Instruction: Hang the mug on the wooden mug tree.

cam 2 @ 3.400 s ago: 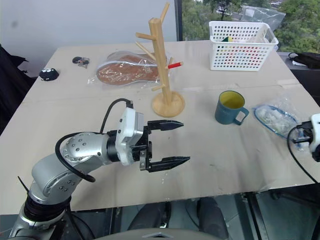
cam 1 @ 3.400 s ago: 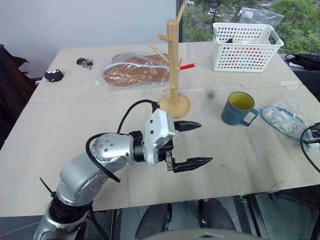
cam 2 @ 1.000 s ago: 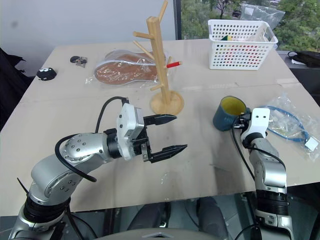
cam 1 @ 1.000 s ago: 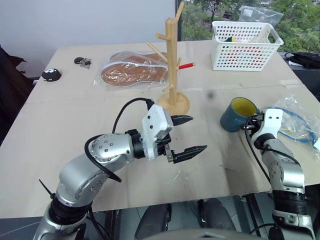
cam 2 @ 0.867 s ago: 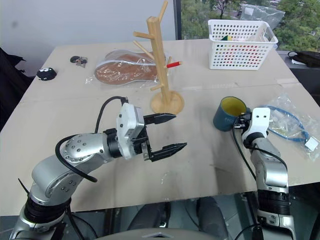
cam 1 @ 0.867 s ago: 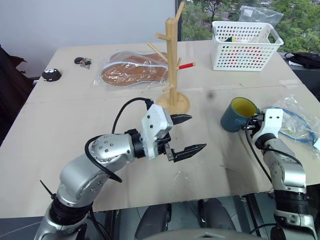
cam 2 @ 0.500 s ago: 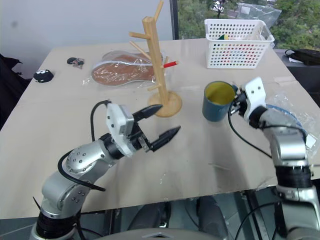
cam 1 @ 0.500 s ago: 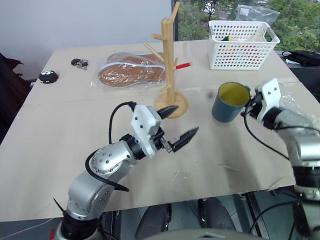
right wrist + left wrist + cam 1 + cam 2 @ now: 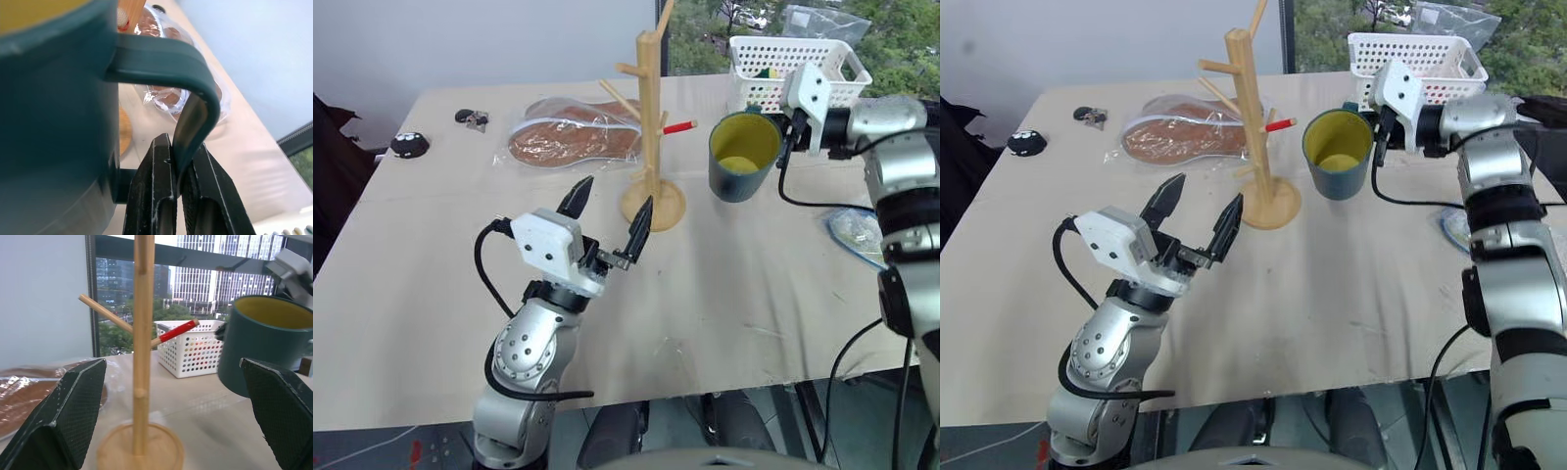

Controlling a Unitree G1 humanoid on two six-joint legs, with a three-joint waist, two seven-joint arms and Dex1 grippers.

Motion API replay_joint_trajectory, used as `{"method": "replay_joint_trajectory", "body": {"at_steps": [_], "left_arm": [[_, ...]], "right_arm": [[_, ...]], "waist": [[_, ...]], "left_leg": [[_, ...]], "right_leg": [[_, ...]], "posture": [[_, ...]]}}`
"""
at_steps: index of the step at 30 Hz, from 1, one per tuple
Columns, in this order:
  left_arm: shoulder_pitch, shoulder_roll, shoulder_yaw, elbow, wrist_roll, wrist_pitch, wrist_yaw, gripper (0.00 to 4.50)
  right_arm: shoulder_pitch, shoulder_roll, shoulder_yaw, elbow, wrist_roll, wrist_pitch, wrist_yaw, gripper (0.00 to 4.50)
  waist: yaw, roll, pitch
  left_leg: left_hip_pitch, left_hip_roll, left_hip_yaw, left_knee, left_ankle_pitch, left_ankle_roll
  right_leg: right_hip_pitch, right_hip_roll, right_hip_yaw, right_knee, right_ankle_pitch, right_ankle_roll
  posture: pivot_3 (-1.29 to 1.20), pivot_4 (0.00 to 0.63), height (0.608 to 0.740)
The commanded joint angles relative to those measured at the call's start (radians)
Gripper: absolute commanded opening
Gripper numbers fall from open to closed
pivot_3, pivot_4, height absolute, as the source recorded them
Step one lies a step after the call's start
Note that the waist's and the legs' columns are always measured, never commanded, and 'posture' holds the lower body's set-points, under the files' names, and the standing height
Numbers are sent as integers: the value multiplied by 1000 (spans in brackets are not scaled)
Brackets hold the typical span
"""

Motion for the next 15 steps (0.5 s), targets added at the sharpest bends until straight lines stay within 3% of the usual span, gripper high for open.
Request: {"method": "replay_joint_trajectory", "body": {"at_steps": [1, 15], "left_arm": [[23, -11, -13, -29, 17, -64, -6, 4500], [89, -23, -25, 57, 51, -208, -48, 4500]], "right_arm": [[-108, 26, 12, 124, -61, -99, 9, 71], [-253, 161, 22, 240, -180, -141, -35, 71]], "waist": [[1, 0, 0], [2, 1, 0]], "left_leg": [[-1, 0, 0, 0, 0, 0], [-3, 0, 1, 0, 0, 0]], "right_leg": [[-1, 0, 0, 0, 0, 0], [-5, 0, 1, 2, 0, 0]], "posture": [[0, 150, 740], [0, 150, 740]]}}
